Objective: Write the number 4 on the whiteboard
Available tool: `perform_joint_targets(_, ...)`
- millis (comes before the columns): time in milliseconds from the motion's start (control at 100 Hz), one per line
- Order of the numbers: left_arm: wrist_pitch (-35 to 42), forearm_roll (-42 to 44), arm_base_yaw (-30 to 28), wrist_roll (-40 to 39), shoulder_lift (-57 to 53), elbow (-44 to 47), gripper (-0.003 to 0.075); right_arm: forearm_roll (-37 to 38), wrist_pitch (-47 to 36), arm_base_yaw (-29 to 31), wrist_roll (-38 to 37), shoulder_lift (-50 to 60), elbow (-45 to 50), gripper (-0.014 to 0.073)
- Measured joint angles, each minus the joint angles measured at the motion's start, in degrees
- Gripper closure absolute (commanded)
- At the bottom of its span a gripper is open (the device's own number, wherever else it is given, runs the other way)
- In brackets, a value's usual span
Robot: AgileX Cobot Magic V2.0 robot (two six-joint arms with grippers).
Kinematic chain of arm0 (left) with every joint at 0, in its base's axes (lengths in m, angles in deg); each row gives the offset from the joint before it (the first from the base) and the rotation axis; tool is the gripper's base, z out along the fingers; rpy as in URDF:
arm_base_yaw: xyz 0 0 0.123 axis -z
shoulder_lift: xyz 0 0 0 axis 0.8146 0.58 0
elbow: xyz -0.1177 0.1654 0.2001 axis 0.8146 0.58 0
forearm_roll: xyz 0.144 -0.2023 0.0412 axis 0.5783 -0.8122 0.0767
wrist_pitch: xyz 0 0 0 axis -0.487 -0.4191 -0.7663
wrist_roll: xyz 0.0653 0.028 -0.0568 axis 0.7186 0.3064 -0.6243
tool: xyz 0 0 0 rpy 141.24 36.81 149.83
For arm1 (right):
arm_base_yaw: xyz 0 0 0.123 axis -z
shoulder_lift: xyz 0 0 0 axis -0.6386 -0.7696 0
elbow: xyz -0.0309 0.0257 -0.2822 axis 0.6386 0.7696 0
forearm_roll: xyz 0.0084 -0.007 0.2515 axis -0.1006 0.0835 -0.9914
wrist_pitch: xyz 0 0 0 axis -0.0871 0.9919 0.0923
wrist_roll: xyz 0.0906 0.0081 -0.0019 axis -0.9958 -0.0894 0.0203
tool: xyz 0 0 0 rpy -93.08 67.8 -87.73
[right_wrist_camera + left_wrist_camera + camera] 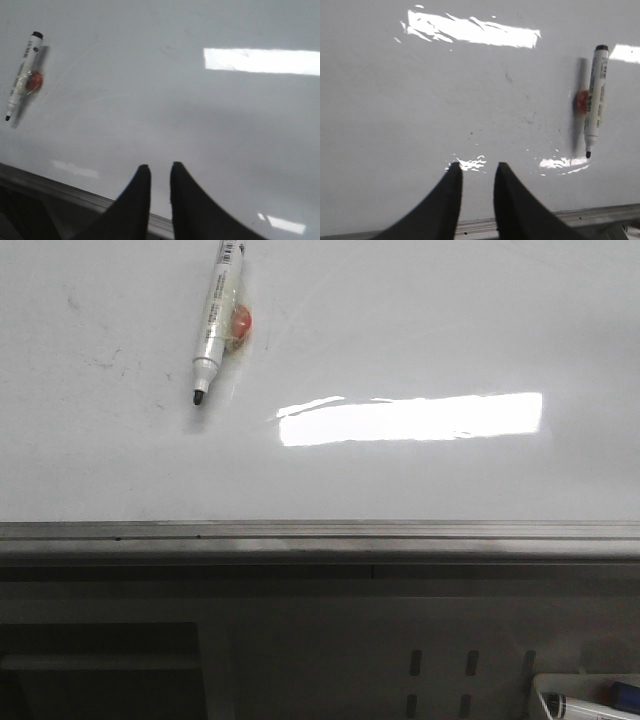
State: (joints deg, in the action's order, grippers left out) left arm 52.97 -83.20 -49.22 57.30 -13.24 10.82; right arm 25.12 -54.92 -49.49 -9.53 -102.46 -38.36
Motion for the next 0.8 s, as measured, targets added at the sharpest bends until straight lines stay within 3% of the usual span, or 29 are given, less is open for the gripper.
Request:
perform_joint_targets(120, -2.0, 0.5, 2.7, 1.4, 6.1, -3.7, 0.0304, -0.6, 0.2, -2.6, 0.4, -4.8, -3.3, 0.0163)
perform_joint_targets(410, -2.6, 0.6, 16.7, 4.5, 22.4, -11.7, 0.0352, -2.8, 0.4, -3.7, 0.4, -13.2, -6.1, 0.0167)
perform_joint_targets(580, 2.6, 0.6, 24.7, 4.6, 32.3, -16.9, 0.0352, -2.9, -0.3, -3.7, 0.4, -14.0, -6.1, 0.0167)
perform_joint_targets(800, 8.5, -0.2, 28.0, 4.6, 41.4, -20.8, 0.0352, -3.1, -0.3, -3.7, 0.5, -14.0, -6.1, 0.0167)
